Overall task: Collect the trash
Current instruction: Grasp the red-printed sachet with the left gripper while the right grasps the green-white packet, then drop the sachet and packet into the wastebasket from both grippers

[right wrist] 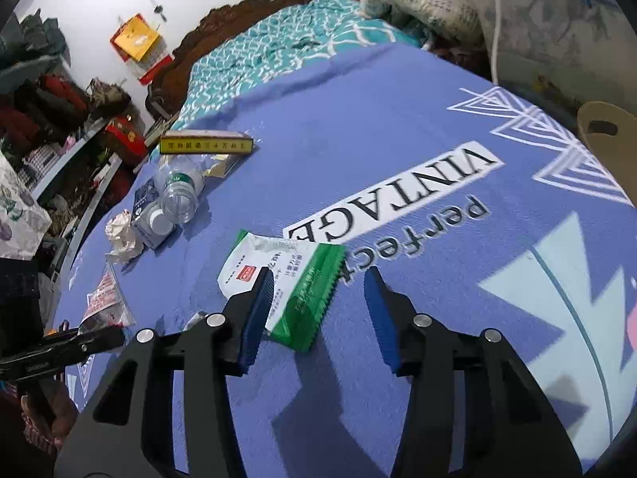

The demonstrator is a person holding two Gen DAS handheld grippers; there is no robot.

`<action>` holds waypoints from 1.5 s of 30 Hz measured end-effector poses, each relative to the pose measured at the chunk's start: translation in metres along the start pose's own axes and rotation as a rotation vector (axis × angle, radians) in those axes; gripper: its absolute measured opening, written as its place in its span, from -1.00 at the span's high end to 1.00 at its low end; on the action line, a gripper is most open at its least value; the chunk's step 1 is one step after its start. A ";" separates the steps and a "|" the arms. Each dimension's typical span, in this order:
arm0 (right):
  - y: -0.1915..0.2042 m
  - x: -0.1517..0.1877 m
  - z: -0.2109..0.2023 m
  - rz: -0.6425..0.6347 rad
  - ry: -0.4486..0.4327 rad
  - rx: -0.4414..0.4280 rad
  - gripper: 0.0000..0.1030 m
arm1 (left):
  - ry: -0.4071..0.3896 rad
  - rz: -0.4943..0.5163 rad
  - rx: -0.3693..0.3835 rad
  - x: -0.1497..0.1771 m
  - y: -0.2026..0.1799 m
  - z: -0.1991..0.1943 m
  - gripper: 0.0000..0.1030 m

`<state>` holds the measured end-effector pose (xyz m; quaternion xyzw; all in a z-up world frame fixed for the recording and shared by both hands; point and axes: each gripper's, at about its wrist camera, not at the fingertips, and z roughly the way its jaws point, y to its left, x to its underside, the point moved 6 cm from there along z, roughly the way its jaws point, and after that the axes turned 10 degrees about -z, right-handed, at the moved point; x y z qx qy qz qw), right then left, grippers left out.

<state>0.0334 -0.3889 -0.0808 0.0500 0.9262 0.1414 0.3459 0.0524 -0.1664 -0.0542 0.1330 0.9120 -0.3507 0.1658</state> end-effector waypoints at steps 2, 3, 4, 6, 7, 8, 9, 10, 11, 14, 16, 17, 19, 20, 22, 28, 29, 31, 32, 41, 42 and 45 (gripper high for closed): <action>0.009 -0.002 0.009 -0.013 0.015 -0.024 0.05 | 0.027 0.005 0.045 0.002 -0.011 0.008 0.81; 0.012 -0.003 0.011 -0.011 0.021 -0.042 0.04 | 0.038 0.010 0.058 0.002 -0.016 0.011 0.81; 0.014 -0.003 0.013 0.000 0.023 -0.066 0.05 | 0.052 0.020 0.074 0.004 -0.022 0.016 0.81; 0.017 -0.002 0.013 0.025 0.021 -0.105 0.05 | 0.081 0.039 0.100 0.008 -0.034 0.025 0.81; 0.017 -0.002 0.012 0.040 0.021 -0.128 0.05 | 0.094 0.049 0.105 0.009 -0.039 0.030 0.81; 0.017 0.000 0.012 0.063 0.023 -0.164 0.05 | 0.102 0.059 0.103 0.009 -0.042 0.036 0.81; 0.017 0.001 0.012 0.094 0.027 -0.215 0.05 | 0.109 0.071 0.088 0.009 -0.044 0.043 0.81; 0.017 0.004 0.012 0.123 0.034 -0.264 0.05 | 0.114 0.072 0.061 0.007 -0.043 0.050 0.81; 0.017 0.006 0.013 0.148 0.043 -0.309 0.05 | 0.122 0.062 0.041 0.005 -0.041 0.056 0.81; 0.019 0.008 0.013 0.186 0.069 -0.408 0.05 | 0.140 -0.025 0.027 -0.008 -0.024 0.072 0.84; 0.018 0.005 0.013 0.202 0.069 -0.413 0.05 | 0.140 -0.088 0.060 -0.015 -0.014 0.073 0.84; 0.017 0.001 0.012 0.193 0.062 -0.395 0.05 | 0.142 -0.120 0.074 -0.019 -0.009 0.074 0.84; 0.014 -0.010 0.013 0.156 0.052 -0.337 0.05 | 0.142 -0.144 0.086 -0.021 -0.004 0.074 0.84; 0.013 -0.016 0.015 0.135 0.053 -0.316 0.05 | 0.143 -0.148 0.091 -0.021 -0.004 0.074 0.84; 0.014 -0.022 0.025 0.094 0.079 -0.287 0.05 | 0.140 -0.144 0.089 -0.020 -0.004 0.073 0.85; 0.041 -0.007 0.040 0.056 0.132 -0.342 0.40 | 0.136 -0.155 0.101 -0.020 -0.005 0.070 0.86; 0.045 -0.003 0.039 0.058 0.137 -0.355 0.63 | 0.136 -0.158 0.103 -0.020 -0.004 0.069 0.87; 0.052 0.008 0.032 0.071 0.131 -0.402 0.66 | 0.137 -0.156 0.103 -0.019 -0.002 0.067 0.87; 0.054 0.012 0.028 0.067 0.128 -0.411 0.70 | 0.136 -0.147 0.097 -0.019 -0.002 0.067 0.87; 0.020 0.011 -0.007 0.120 0.023 -0.322 0.74 | 0.140 -0.110 0.086 -0.019 -0.022 0.068 0.89; 0.008 0.012 -0.011 0.137 0.012 -0.310 0.74 | 0.142 -0.092 0.086 -0.019 -0.028 0.068 0.89; -0.027 0.014 -0.026 0.186 -0.029 -0.265 0.74 | 0.167 -0.046 0.091 -0.024 -0.051 0.078 0.89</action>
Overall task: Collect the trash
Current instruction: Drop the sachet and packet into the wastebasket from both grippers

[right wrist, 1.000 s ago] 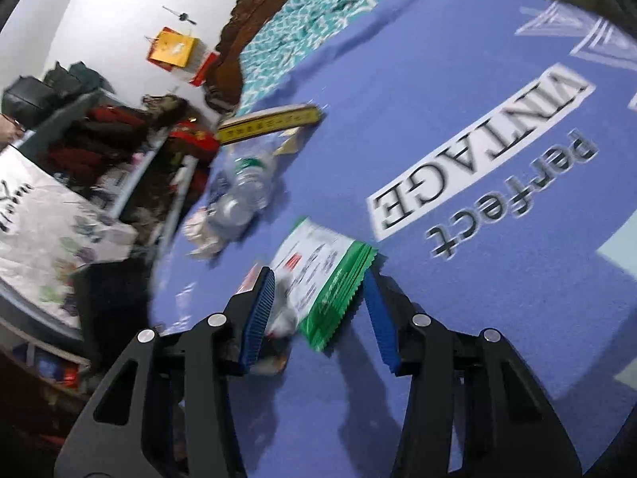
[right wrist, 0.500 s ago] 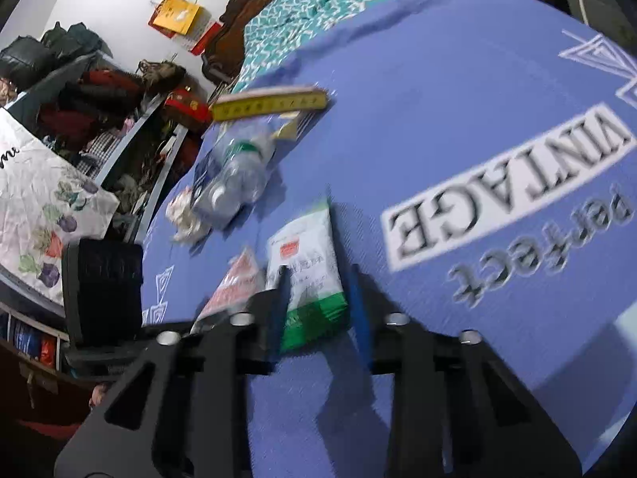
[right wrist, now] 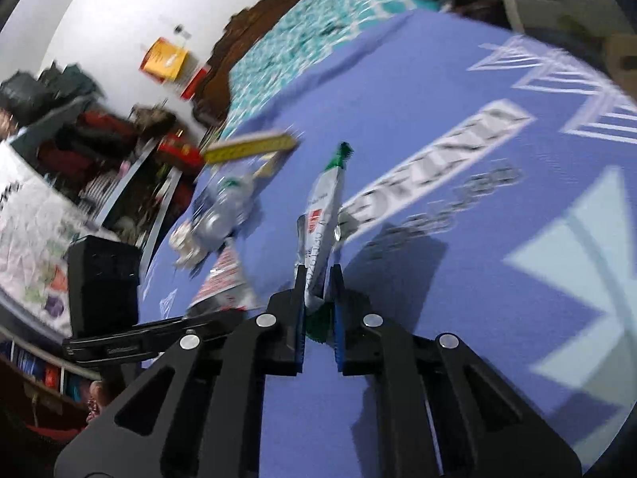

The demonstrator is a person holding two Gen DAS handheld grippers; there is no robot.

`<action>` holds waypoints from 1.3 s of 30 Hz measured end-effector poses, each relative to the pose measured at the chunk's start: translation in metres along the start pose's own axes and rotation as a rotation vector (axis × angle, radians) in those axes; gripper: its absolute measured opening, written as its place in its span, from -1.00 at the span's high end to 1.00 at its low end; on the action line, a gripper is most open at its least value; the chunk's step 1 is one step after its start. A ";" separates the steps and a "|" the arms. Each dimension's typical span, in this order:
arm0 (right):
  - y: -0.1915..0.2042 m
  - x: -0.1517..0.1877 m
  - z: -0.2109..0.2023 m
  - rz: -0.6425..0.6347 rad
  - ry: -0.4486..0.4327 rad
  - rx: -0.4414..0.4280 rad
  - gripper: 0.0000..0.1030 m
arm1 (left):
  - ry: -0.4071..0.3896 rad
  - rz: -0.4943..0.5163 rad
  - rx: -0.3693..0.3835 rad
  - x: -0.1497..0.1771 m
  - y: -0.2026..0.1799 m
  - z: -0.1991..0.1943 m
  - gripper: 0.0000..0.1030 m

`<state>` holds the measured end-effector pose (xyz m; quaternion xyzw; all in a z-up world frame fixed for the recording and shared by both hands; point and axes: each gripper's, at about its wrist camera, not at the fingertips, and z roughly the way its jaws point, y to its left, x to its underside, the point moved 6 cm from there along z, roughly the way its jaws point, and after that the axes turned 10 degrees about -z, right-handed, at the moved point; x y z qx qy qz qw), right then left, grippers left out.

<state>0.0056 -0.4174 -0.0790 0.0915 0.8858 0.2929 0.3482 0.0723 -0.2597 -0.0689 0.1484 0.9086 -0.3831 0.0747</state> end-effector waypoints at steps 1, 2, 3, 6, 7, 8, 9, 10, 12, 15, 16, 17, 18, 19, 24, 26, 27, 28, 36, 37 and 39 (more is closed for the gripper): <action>-0.010 -0.002 -0.010 0.013 -0.019 0.011 0.74 | 0.008 0.012 0.000 -0.002 -0.006 0.004 0.89; -0.020 -0.004 -0.020 0.024 -0.039 0.025 0.74 | 0.018 0.028 0.001 -0.005 -0.014 0.010 0.89; -0.031 -0.005 -0.031 0.035 -0.060 0.044 0.74 | 0.031 0.050 0.003 -0.009 -0.026 0.017 0.89; -0.061 -0.011 -0.060 0.064 -0.121 0.105 0.74 | 0.078 0.118 0.011 -0.020 -0.064 0.046 0.89; -0.072 -0.013 -0.071 0.074 -0.139 0.125 0.74 | 0.098 0.142 0.013 -0.024 -0.077 0.059 0.89; -0.084 -0.015 -0.082 0.086 -0.159 0.147 0.74 | 0.115 0.163 0.013 -0.026 -0.090 0.069 0.89; -0.097 -0.016 -0.093 0.099 -0.179 0.168 0.74 | 0.136 0.192 0.011 -0.029 -0.105 0.083 0.89; -0.110 -0.019 -0.105 0.114 -0.199 0.187 0.74 | 0.154 0.219 0.009 -0.032 -0.120 0.097 0.88; -0.137 -0.024 -0.127 0.149 -0.240 0.225 0.74 | 0.190 0.272 0.011 -0.039 -0.155 0.128 0.88; -0.176 -0.030 -0.155 0.191 -0.281 0.289 0.74 | 0.216 0.334 0.004 -0.049 -0.194 0.162 0.88; -0.189 -0.031 -0.164 0.201 -0.289 0.309 0.74 | 0.220 0.361 -0.003 -0.052 -0.207 0.174 0.87; -0.201 -0.034 -0.170 0.209 -0.295 0.335 0.74 | 0.222 0.386 -0.010 -0.057 -0.222 0.189 0.87; -0.210 -0.035 -0.174 0.214 -0.297 0.364 0.73 | 0.225 0.396 -0.014 -0.060 -0.230 0.197 0.85; -0.219 -0.035 -0.177 0.217 -0.300 0.388 0.67 | 0.229 0.406 -0.019 -0.063 -0.240 0.209 0.77; -0.248 -0.039 -0.183 0.241 -0.332 0.487 -0.81 | 0.150 0.387 -0.070 -0.083 -0.263 0.248 -0.53; -0.246 -0.040 -0.191 0.229 -0.387 0.509 -0.73 | 0.138 0.384 -0.074 -0.084 -0.262 0.250 -0.51; -0.243 -0.040 -0.195 0.218 -0.393 0.519 -0.69 | 0.135 0.382 -0.079 -0.083 -0.260 0.248 -0.50; -0.238 -0.039 -0.199 0.215 -0.414 0.526 -0.67 | 0.118 0.382 -0.077 -0.082 -0.257 0.242 -0.49; -0.165 -0.040 -0.172 0.148 -0.443 0.382 -0.65 | -0.118 0.489 -0.180 -0.059 -0.201 0.147 -0.49; -0.155 -0.041 -0.163 0.132 -0.427 0.356 -0.63 | -0.133 0.487 -0.204 -0.054 -0.187 0.135 -0.49; -0.133 -0.044 -0.140 0.102 -0.384 0.299 -0.56 | -0.144 0.470 -0.235 -0.042 -0.156 0.111 -0.49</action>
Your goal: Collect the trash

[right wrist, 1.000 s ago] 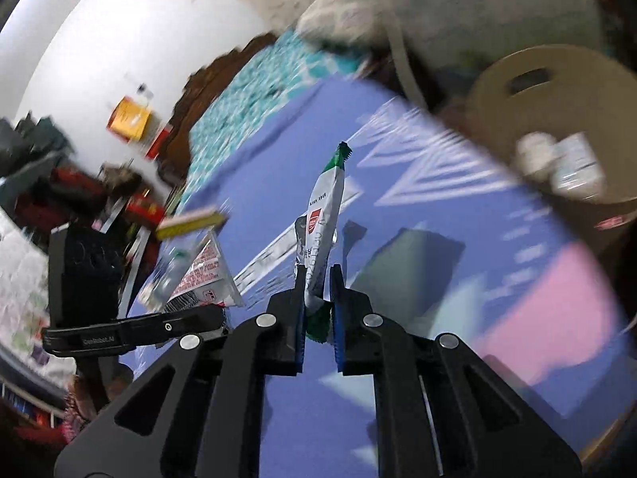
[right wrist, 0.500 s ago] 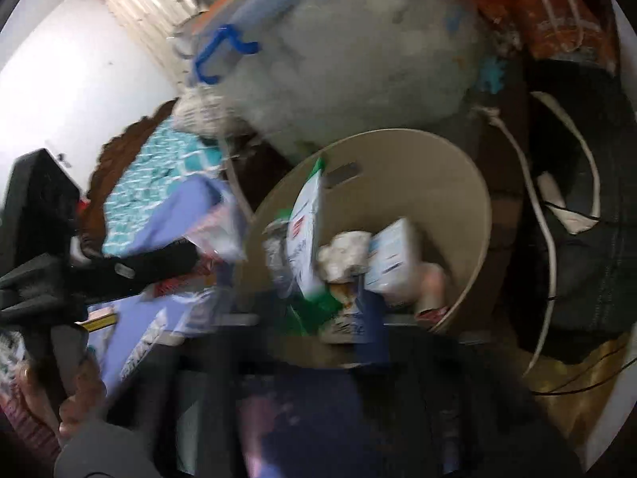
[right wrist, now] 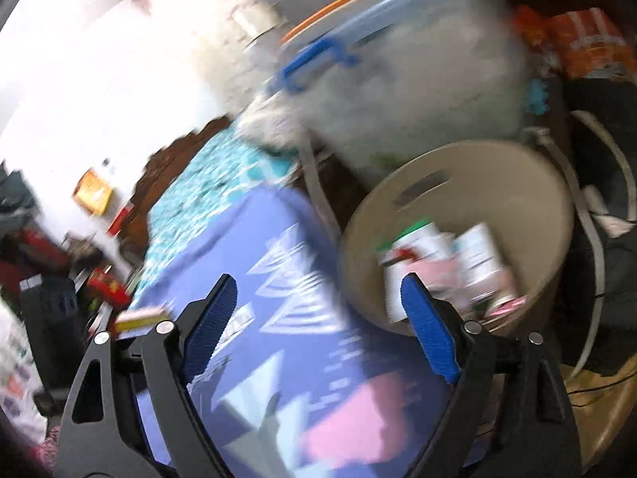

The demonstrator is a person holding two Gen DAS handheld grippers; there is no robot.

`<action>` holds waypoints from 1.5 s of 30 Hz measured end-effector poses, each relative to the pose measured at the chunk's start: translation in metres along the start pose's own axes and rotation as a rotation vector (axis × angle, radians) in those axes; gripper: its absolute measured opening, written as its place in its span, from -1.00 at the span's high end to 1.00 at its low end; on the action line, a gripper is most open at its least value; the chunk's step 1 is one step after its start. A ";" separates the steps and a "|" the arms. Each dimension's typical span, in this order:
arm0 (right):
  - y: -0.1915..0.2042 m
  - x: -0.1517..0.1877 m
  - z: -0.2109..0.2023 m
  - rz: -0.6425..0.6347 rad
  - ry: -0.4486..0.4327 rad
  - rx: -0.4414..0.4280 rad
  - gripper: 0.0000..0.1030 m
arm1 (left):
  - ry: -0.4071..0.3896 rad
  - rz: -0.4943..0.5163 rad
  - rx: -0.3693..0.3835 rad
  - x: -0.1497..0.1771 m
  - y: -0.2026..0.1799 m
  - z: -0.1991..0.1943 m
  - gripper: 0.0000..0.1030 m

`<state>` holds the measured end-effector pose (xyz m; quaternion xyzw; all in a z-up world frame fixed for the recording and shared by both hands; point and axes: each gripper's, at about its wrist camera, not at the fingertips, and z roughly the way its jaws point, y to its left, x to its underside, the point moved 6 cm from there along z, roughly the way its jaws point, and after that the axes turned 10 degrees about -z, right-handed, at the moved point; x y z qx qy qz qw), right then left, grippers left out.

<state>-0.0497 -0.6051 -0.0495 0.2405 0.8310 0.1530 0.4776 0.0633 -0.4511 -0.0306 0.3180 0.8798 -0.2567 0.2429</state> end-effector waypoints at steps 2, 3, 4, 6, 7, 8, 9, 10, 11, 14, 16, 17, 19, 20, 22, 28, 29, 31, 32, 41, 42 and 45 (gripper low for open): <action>0.030 0.008 0.017 -0.035 0.051 -0.053 -0.46 | 0.003 -0.029 -0.034 0.022 0.026 -0.019 -0.48; 0.045 0.013 0.025 -0.051 0.076 -0.074 -0.43 | 0.006 -0.051 -0.050 0.034 0.043 -0.030 -0.47; 0.061 0.019 0.034 -0.066 0.103 -0.099 -0.35 | 0.005 -0.071 -0.070 0.045 0.058 -0.039 -0.44; 0.092 0.031 0.052 -0.095 0.157 -0.154 -0.26 | -0.008 -0.108 -0.113 0.064 0.089 -0.062 -0.42; 0.108 0.039 0.061 -0.114 0.185 -0.176 -0.22 | -0.025 -0.131 -0.140 0.074 0.106 -0.078 -0.42; 0.126 0.047 0.070 -0.138 0.213 -0.197 -0.18 | -0.039 -0.149 -0.159 0.080 0.118 -0.089 -0.42; 0.144 0.057 0.076 -0.164 0.239 -0.217 -0.17 | -0.062 -0.180 -0.188 0.087 0.138 -0.107 -0.41; 0.161 0.066 0.084 -0.191 0.264 -0.237 -0.16 | -0.091 -0.223 -0.221 0.093 0.159 -0.125 -0.41; 0.181 0.074 0.091 -0.221 0.289 -0.258 -0.16 | -0.113 -0.260 -0.245 0.096 0.175 -0.138 -0.41; 0.235 0.093 0.111 -0.303 0.347 -0.311 -0.16 | -0.215 -0.446 -0.342 0.104 0.248 -0.190 -0.47; 0.268 0.102 0.124 -0.352 0.366 -0.342 -0.18 | -0.241 -0.542 -0.369 0.107 0.285 -0.206 -0.57; 0.283 0.104 0.131 -0.374 0.369 -0.348 -0.18 | -0.249 -0.574 -0.364 0.107 0.297 -0.211 -0.60; 0.306 0.104 0.149 -0.389 0.377 -0.363 -0.19 | -0.247 -0.627 -0.338 0.103 0.322 -0.208 -0.64; 0.314 0.102 0.159 -0.382 0.382 -0.371 -0.19 | -0.236 -0.645 -0.337 0.102 0.333 -0.202 -0.64; 0.322 0.096 0.175 -0.371 0.386 -0.368 -0.20 | -0.216 -0.670 -0.341 0.099 0.346 -0.192 -0.64; 0.330 0.102 0.222 -0.316 0.500 -0.412 -0.08 | -0.205 -0.713 -0.299 0.105 0.358 -0.178 0.09; 0.330 0.109 0.223 -0.314 0.525 -0.421 0.15 | -0.201 -0.707 -0.289 0.107 0.355 -0.177 0.26; 0.325 0.118 0.213 -0.319 0.528 -0.425 0.15 | -0.199 -0.694 -0.279 0.112 0.349 -0.181 0.35; 0.322 0.120 0.203 -0.332 0.515 -0.424 0.15 | -0.200 -0.688 -0.281 0.116 0.349 -0.184 0.35; 0.262 0.156 0.078 -0.378 0.484 -0.449 0.15 | -0.214 -0.691 -0.247 0.175 0.314 -0.217 0.36; 0.258 0.159 0.069 -0.372 0.481 -0.448 0.15 | -0.221 -0.688 -0.264 0.178 0.310 -0.219 0.36; 0.249 0.166 0.055 -0.376 0.463 -0.430 0.11 | -0.243 -0.667 -0.321 0.184 0.301 -0.221 0.35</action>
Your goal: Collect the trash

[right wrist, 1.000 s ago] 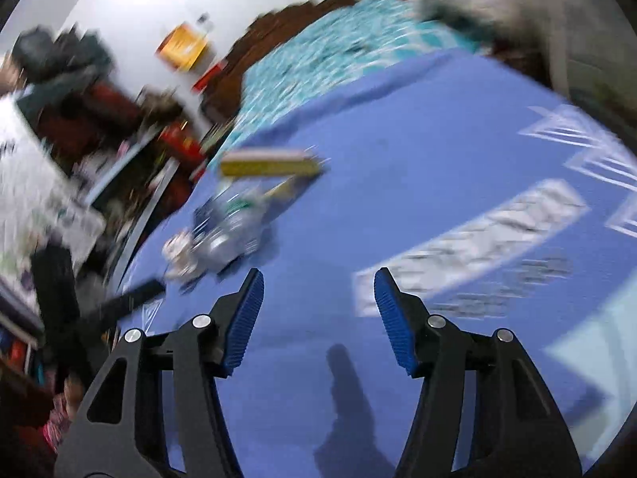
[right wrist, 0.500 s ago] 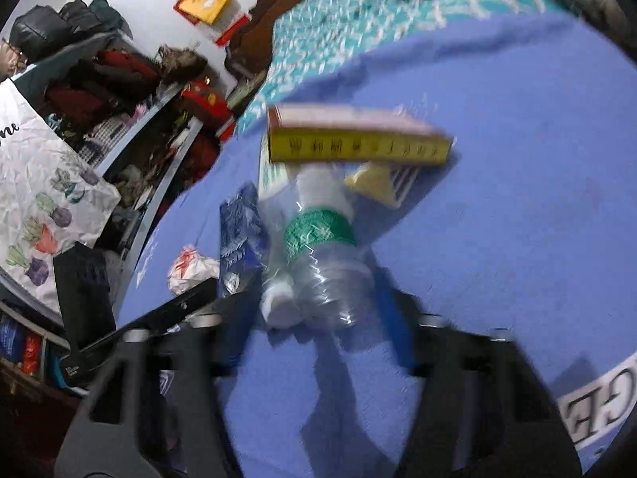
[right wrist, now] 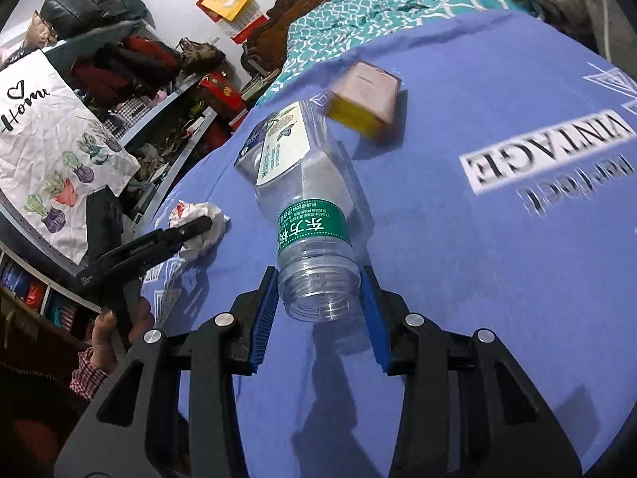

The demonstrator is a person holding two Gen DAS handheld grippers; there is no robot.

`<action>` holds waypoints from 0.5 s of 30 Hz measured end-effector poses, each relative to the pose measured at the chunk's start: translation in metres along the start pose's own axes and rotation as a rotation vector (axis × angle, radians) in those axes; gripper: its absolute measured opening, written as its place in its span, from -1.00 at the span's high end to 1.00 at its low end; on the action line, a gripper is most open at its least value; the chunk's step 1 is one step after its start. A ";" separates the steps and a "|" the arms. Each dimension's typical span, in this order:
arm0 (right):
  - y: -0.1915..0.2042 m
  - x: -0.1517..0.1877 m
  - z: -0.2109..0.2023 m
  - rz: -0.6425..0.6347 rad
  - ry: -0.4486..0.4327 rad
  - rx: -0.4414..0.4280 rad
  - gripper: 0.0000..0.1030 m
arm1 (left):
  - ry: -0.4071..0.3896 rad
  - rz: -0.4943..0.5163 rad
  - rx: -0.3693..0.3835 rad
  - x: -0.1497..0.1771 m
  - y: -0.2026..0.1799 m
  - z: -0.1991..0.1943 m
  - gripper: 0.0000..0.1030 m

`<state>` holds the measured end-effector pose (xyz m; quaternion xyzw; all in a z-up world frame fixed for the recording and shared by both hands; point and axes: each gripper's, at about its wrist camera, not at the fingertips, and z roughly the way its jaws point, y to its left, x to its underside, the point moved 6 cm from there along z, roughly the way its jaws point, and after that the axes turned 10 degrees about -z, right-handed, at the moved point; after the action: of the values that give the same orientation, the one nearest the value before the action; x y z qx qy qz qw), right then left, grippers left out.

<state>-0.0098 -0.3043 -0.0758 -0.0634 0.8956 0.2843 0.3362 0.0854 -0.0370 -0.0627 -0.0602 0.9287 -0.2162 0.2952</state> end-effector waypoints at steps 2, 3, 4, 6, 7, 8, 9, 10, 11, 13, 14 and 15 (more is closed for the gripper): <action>-0.002 0.005 0.000 0.010 -0.001 0.021 -0.15 | -0.016 0.034 -0.039 0.000 -0.003 0.000 0.34; -0.004 0.006 0.001 0.024 -0.008 0.024 -0.25 | -0.021 0.049 -0.060 0.001 -0.005 0.001 0.34; -0.005 0.005 0.000 0.039 -0.024 0.021 -0.33 | -0.026 0.060 -0.074 0.001 -0.006 0.002 0.34; -0.009 0.007 -0.005 0.069 -0.042 0.020 -0.35 | -0.034 0.071 -0.091 0.003 -0.006 0.001 0.33; -0.010 0.007 -0.006 0.088 -0.051 0.015 -0.35 | -0.036 0.073 -0.095 0.003 -0.006 0.002 0.33; -0.011 0.006 -0.007 0.104 -0.060 0.014 -0.35 | -0.038 0.077 -0.100 0.002 -0.006 0.002 0.32; -0.014 0.005 -0.009 0.113 -0.066 0.022 -0.35 | -0.040 0.084 -0.109 0.003 -0.006 0.002 0.31; -0.016 0.005 -0.011 0.117 -0.072 0.036 -0.35 | -0.041 0.090 -0.119 0.004 -0.007 0.002 0.30; -0.017 0.004 -0.012 0.120 -0.078 0.046 -0.36 | -0.041 0.094 -0.129 0.004 -0.007 0.003 0.29; -0.020 0.001 -0.016 0.132 -0.099 0.064 -0.36 | -0.037 0.094 -0.139 0.004 -0.006 0.004 0.29; -0.023 -0.003 -0.018 0.141 -0.108 0.066 -0.36 | -0.036 0.094 -0.139 0.004 -0.005 0.004 0.29; -0.026 -0.006 -0.019 0.151 -0.118 0.065 -0.36 | -0.035 0.093 -0.139 0.003 -0.004 0.005 0.29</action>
<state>-0.0084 -0.3371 -0.0722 0.0321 0.8852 0.2828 0.3680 0.0860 -0.0433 -0.0661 -0.0410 0.9379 -0.1362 0.3162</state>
